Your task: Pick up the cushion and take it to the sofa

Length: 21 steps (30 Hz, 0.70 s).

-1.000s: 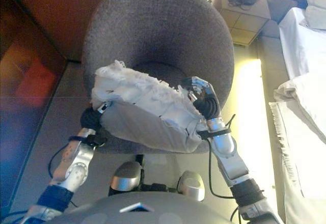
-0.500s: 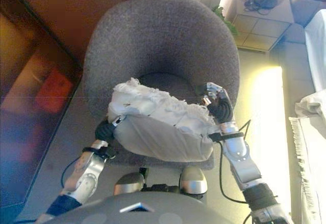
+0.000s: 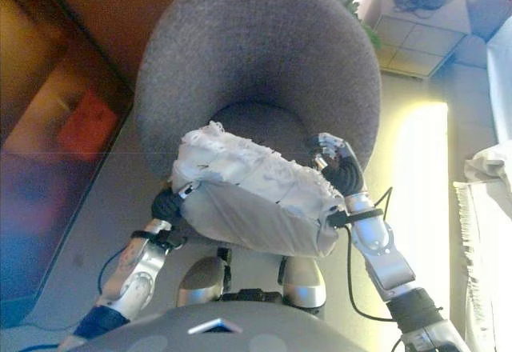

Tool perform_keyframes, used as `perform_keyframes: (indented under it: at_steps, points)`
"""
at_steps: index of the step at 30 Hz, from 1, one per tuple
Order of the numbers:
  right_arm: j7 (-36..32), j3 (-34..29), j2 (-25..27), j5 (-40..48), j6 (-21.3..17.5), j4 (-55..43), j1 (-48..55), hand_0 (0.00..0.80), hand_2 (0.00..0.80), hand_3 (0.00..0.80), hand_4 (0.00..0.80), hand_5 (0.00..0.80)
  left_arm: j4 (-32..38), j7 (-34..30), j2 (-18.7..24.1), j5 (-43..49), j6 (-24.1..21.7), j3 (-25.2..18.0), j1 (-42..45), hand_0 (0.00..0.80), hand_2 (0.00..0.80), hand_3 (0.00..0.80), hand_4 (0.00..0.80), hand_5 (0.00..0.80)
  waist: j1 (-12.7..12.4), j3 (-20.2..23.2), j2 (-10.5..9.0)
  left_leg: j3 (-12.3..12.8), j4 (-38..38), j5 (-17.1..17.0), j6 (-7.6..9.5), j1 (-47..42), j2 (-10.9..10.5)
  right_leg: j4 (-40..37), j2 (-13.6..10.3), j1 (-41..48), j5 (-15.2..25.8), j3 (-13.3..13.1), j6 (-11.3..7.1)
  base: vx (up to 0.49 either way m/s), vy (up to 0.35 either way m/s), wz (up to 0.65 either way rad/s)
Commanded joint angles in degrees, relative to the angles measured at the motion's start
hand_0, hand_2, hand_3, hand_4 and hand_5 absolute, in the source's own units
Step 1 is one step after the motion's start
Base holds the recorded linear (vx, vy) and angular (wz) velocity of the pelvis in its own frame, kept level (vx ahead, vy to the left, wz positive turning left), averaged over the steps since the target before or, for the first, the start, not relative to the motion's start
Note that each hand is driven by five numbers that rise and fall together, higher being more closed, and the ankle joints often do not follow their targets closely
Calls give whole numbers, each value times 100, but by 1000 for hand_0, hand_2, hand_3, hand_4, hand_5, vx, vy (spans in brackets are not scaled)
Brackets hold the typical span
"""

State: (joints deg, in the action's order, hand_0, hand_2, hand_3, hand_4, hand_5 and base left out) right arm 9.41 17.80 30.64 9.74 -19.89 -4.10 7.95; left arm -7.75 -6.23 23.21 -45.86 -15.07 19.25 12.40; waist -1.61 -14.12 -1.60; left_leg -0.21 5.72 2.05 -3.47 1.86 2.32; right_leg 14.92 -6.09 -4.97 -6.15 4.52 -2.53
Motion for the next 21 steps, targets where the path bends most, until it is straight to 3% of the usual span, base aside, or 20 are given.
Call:
perform_keyframes:
  at_steps: [1,4,8,12,13,14,15,21]
  points:
    - [189,-49,-23,44,-287,-186,-197,800,800,800,800,800,731,-270,-346,-149,-434,64,-344,800,800,800,800,800,6,226,-126,-52,-236,-289,14,55,-195,-1870,-62,1079,912,81,-293,217,58,41]
    - [624,-11,-161,-223,-270,48,-361,800,800,800,800,800,424,-54,-354,49,-554,135,-665,800,800,800,800,800,78,221,-127,21,-316,-164,70,-41,-194,-1780,-70,843,899,72,-307,53,19,19]
    - [1460,119,-290,-797,-388,606,-1136,800,800,800,800,800,137,265,-364,155,-823,110,-1442,800,800,800,800,800,34,-99,-131,96,-354,-151,122,207,-209,-1739,-127,471,960,62,-355,-107,-6,-15]
    - [2079,-215,-329,-665,-336,895,-1466,800,800,800,800,800,-41,423,-397,325,-949,-88,-1771,800,800,800,800,800,23,-274,-194,139,-504,-163,182,278,-243,-1841,-136,372,1015,1,-391,-45,-15,-5]
    - [2182,-322,-351,-636,-280,919,-1469,568,568,568,568,568,-65,454,-405,380,-951,-145,-1817,800,800,800,800,800,38,-292,-209,153,-526,-157,196,294,-238,-1849,-134,345,1020,-20,-397,0,0,0]
    - [2307,-428,-369,-628,-216,933,-1436,169,169,169,169,169,-60,486,-403,447,-933,-210,-1839,800,800,800,800,800,58,-305,-220,169,-541,-151,209,305,-231,-1849,-132,321,1019,-36,-403,0,0,0]
    - [2404,-539,-389,-614,-146,916,-1363,0,0,0,0,0,-61,504,-408,486,-928,-273,-1829,800,800,800,800,800,89,-312,-227,195,-561,-143,222,298,-221,-1846,-123,305,1016,-62,-409,13,-7,-3]
    - [2962,-1167,-646,-763,286,1248,-719,0,0,0,0,0,-65,396,-388,532,-813,-684,-1545,800,800,800,800,800,190,-163,-335,363,-534,4,257,116,-153,-1867,-101,459,984,-153,-453,134,-18,-8]
